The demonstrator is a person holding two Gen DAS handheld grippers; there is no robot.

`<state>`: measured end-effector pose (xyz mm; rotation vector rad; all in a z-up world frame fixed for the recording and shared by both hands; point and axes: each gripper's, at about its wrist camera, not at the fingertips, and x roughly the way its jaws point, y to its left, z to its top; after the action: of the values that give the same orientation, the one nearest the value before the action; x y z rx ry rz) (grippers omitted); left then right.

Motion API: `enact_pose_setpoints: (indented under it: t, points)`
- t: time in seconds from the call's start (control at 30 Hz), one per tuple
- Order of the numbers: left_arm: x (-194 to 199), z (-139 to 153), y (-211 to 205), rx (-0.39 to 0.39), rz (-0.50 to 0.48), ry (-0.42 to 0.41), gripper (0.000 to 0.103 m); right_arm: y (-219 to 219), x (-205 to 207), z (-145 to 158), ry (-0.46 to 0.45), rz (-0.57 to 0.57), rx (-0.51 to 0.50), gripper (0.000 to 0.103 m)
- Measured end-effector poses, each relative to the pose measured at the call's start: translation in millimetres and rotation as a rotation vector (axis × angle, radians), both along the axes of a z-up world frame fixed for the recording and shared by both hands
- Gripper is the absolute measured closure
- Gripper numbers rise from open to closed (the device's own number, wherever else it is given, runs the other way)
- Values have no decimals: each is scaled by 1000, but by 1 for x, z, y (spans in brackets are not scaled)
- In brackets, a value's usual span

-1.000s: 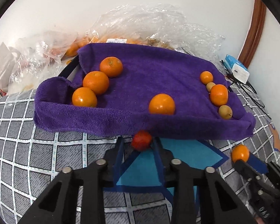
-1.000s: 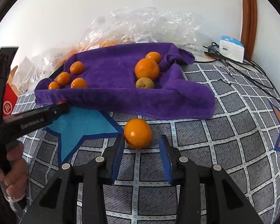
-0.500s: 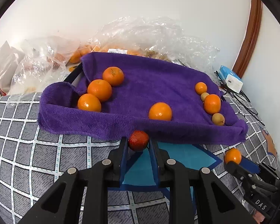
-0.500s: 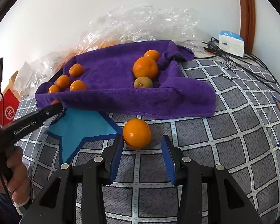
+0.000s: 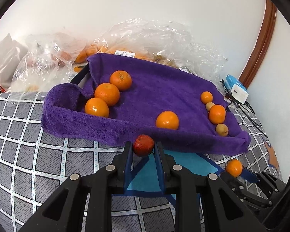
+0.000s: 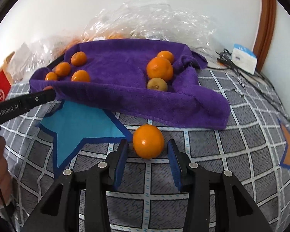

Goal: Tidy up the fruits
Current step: 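Grasp the small red fruit with the left tool while the right tool holds the orange, then carry the red fruit and orange up and over the purple towel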

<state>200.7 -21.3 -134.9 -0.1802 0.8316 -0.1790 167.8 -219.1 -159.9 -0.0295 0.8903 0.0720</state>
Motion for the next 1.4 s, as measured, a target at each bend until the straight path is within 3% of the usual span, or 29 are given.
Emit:
enact_pose_setpoints:
  t: [0.03,0.27,0.47,0.6,0.9,1.4]
  points:
    - [-1,2,0,0,-2,-6,81,0,1,0,0,-1,-1,72]
    - [-10,12,0,20,5,-61,81,-6,-3,6,1,-48,-10,73]
    - [-19,25,2,23,19,-115,81,-12,-23,35,-47,-65,-2,73]
    - [-24,33,7,2,18,-101,81,-13,-27,54,-65,-60,16,73]
    - [-52,77,29,7,34,-117,81,-12,-29,85,-120,-63,-13,72]
    - [-58,128,41,-6,37,-160,81,-23,-25,134,-205,-103,-17,72]
